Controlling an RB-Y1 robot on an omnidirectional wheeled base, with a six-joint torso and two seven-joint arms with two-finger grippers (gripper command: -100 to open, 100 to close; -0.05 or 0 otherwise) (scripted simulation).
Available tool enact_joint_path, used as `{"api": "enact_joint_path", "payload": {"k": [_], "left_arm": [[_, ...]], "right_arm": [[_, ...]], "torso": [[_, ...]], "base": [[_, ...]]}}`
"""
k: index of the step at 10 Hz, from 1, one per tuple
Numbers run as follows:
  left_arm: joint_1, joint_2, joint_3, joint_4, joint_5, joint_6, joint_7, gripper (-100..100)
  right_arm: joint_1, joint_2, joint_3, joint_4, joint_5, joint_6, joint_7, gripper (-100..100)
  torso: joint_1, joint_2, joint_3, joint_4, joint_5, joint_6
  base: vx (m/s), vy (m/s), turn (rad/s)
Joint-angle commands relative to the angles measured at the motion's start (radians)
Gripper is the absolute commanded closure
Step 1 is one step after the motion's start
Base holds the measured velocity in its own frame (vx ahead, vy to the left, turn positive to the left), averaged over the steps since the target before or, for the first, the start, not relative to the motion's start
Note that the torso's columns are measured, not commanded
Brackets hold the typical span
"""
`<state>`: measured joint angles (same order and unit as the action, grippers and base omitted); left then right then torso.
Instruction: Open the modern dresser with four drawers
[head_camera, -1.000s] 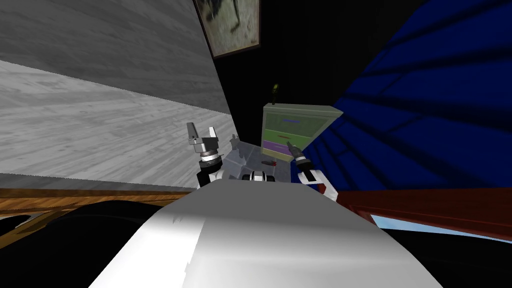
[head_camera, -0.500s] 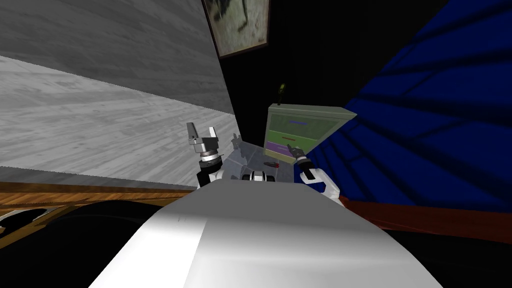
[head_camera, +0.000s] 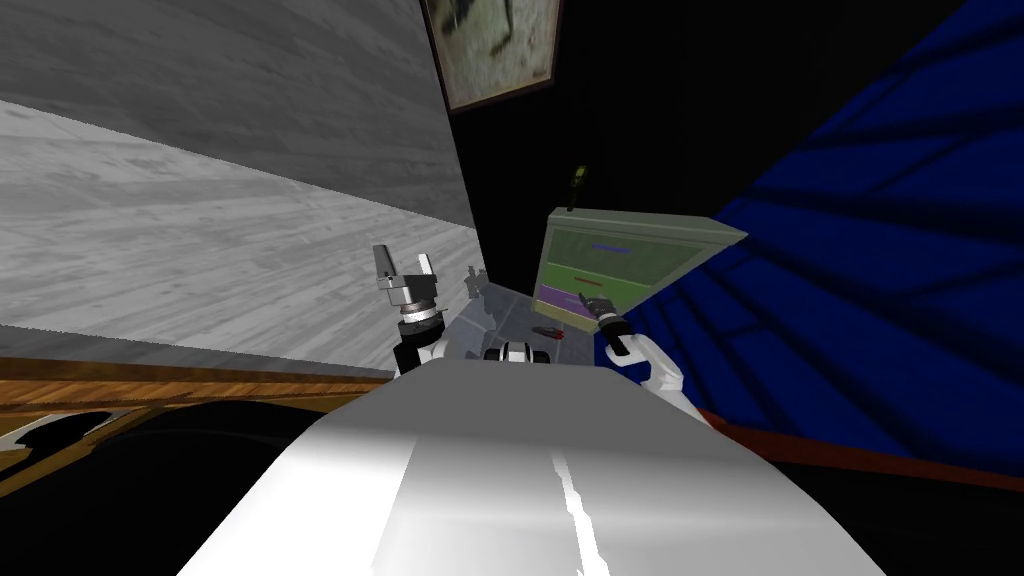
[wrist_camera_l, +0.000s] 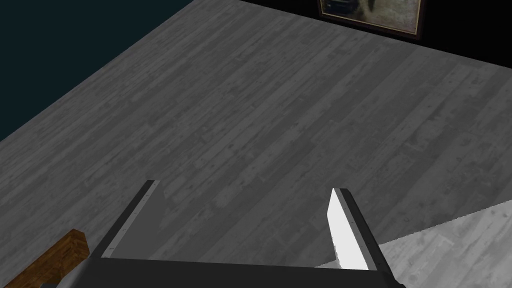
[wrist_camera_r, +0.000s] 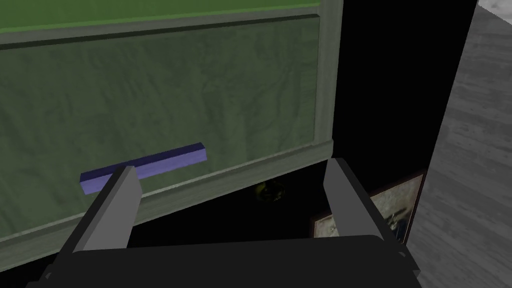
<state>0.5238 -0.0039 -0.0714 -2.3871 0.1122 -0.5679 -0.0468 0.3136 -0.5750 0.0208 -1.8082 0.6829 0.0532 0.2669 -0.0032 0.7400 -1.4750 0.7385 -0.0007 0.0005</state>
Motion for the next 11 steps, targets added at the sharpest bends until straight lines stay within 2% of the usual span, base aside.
{"api": "enact_joint_path", "payload": {"k": [1,2,3,4,5,6,7,8,9,10,11], "left_arm": [[0.000,0.000,0.000,0.000,0.000,0.000,0.000,0],[0.000,0.000,0.000,0.000,0.000,0.000,0.000,0],[0.000,0.000,0.000,0.000,0.000,0.000,0.000,0],[0.000,0.000,0.000,0.000,0.000,0.000,0.000,0],[0.000,0.000,0.000,0.000,0.000,0.000,0.000,0],[0.000,0.000,0.000,0.000,0.000,0.000,0.000,0],[0.000,0.000,0.000,0.000,0.000,0.000,0.000,0],[0.000,0.000,0.000,0.000,0.000,0.000,0.000,0],[0.000,0.000,0.000,0.000,0.000,0.000,0.000,0],[0.000,0.000,0.000,0.000,0.000,0.000,0.000,0],[0.000,0.000,0.000,0.000,0.000,0.000,0.000,0]], "right_arm": [[-0.028,-0.066,0.006,0.073,0.077,0.066,0.047,-100],[-0.028,-0.066,0.006,0.073,0.101,0.066,0.047,-100],[-0.044,-0.098,0.008,0.113,0.136,0.095,0.071,-100],[-0.044,-0.098,0.008,0.113,0.148,0.095,0.071,-100],[-0.059,-0.130,0.010,0.154,0.185,0.124,0.095,-100],[-0.059,-0.130,0.010,0.154,0.195,0.124,0.095,-100],[-0.074,-0.161,0.012,0.195,0.235,0.152,0.118,-100],[-0.074,-0.161,0.012,0.195,0.241,0.152,0.118,-100],[-0.089,-0.192,0.015,0.230,0.271,0.180,0.141,-100],[-0.089,-0.192,0.015,0.236,0.287,0.180,0.141,-100],[-0.104,-0.222,0.017,0.267,0.315,0.208,0.163,-100]], "torso": [[0.001,0.000,0.000,0.000,0.000,-0.001],[0.005,-0.003,-0.001,-0.001,0.001,-0.001],[0.004,-0.003,-0.002,-0.001,0.001,0.000],[0.003,-0.003,-0.002,-0.001,0.001,-0.001],[0.002,-0.002,-0.001,-0.001,0.000,0.000],[0.003,-0.001,-0.001,0.000,0.001,-0.001],[0.003,-0.001,0.000,0.000,0.001,0.000],[0.004,-0.002,-0.001,0.000,0.001,-0.001],[0.003,-0.002,-0.001,-0.001,0.001,0.000],[0.003,-0.002,-0.001,0.000,0.001,-0.001],[0.003,-0.001,-0.001,0.000,0.001,0.000]], "base": [[0.058,0.089,0.141],[0.058,0.070,0.045],[0.062,0.062,0.087],[0.051,0.047,0.056],[0.043,0.062,0.105],[0.041,0.051,0.050],[0.059,0.067,0.076],[0.051,0.052,0.050],[0.046,0.059,0.084],[0.040,0.048,0.050],[0.044,0.060,0.091]]}}
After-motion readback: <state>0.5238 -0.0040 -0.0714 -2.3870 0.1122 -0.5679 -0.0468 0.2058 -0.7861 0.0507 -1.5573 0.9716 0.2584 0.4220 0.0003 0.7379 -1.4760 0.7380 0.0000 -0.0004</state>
